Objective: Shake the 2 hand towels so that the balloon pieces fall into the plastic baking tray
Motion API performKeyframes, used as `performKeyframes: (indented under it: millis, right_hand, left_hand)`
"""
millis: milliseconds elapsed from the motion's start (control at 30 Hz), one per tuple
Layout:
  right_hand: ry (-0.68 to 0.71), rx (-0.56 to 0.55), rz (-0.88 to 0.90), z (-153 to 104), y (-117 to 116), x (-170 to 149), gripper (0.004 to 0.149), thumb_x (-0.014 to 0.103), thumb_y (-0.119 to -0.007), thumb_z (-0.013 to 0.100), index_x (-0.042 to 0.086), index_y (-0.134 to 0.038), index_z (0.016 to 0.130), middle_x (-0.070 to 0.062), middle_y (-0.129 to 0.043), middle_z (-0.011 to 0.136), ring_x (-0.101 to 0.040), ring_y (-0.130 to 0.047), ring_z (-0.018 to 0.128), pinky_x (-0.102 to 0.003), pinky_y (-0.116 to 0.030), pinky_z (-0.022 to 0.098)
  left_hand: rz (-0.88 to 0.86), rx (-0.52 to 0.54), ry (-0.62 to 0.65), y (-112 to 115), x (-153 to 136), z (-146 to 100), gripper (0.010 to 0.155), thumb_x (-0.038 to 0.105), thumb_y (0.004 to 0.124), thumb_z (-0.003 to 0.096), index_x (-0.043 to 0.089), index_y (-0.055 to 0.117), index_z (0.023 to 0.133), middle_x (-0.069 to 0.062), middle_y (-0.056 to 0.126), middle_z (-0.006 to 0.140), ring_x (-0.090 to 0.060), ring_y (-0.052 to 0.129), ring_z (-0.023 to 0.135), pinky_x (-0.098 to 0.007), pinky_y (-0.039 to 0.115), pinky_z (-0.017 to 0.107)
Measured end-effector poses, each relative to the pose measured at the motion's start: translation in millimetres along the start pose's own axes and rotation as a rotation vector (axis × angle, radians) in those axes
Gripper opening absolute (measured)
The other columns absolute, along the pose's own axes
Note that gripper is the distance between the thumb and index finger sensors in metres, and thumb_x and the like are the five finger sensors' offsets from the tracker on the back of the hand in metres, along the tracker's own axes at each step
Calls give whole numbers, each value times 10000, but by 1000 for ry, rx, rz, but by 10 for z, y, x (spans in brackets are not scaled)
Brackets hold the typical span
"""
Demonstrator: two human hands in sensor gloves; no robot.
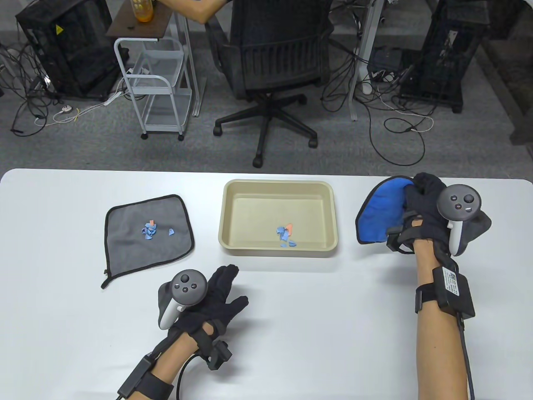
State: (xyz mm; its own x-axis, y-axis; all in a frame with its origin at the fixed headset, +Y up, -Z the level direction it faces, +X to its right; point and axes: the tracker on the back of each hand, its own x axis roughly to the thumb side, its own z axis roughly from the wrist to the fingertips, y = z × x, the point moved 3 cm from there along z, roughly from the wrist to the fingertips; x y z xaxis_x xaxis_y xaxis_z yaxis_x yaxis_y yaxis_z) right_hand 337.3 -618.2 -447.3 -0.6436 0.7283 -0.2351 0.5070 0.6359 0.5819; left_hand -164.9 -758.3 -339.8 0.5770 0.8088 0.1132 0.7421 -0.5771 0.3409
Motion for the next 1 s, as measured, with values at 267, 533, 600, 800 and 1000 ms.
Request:
performKeyframes:
  millis: [267, 533, 600, 800, 1000]
  right_hand:
    - [-12, 53, -132, -115, -237, -350, 385, 435, -876, 367, 422, -767, 737, 117, -880, 897, -179, -945, 777, -381, -853, 565]
    - [6, 193, -376, -354, -593, -734, 388, 454, -864, 367, 412, -774, 742, 108, -873, 908, -187, -941, 789, -384, -850, 568]
    - [-4, 252, -424, -407, -694, -834, 392, 460, -855, 369, 412, -774, 750, 106, -876, 913, -189, -936, 800, -385, -849, 572]
    - [-8, 455, -579, -592, -1008, -1057, 433, 475, -835, 373, 401, -780, 796, 95, -852, 962, -241, -865, 879, -439, -793, 614]
    - [5, 575, -622, -717, -1084, -1089, 547, 527, -791, 371, 364, -721, 888, 78, -662, 1089, -299, -689, 984, -495, -694, 675]
  left_hand:
    - [3, -1, -6, -2, -7, -2, 839, 510, 734, 381, 282, 254, 1031, -147, 217, 1100, -492, 284, 1065, -678, 426, 717]
    - [2, -2, -1, -8, -3, 1, 838, 511, 734, 381, 281, 257, 1031, -148, 214, 1100, -493, 281, 1064, -678, 422, 717]
    - [3, -4, -1, -7, -1, 1, 839, 511, 734, 381, 280, 257, 1031, -149, 213, 1100, -494, 280, 1063, -677, 422, 718]
    - [9, -7, -1, 0, -2, 2, 839, 512, 734, 381, 280, 257, 1031, -148, 212, 1100, -493, 278, 1064, -677, 420, 718]
    - [12, -7, -1, 4, 0, 1, 839, 510, 736, 381, 280, 258, 1031, -150, 211, 1100, -494, 275, 1064, -678, 418, 718]
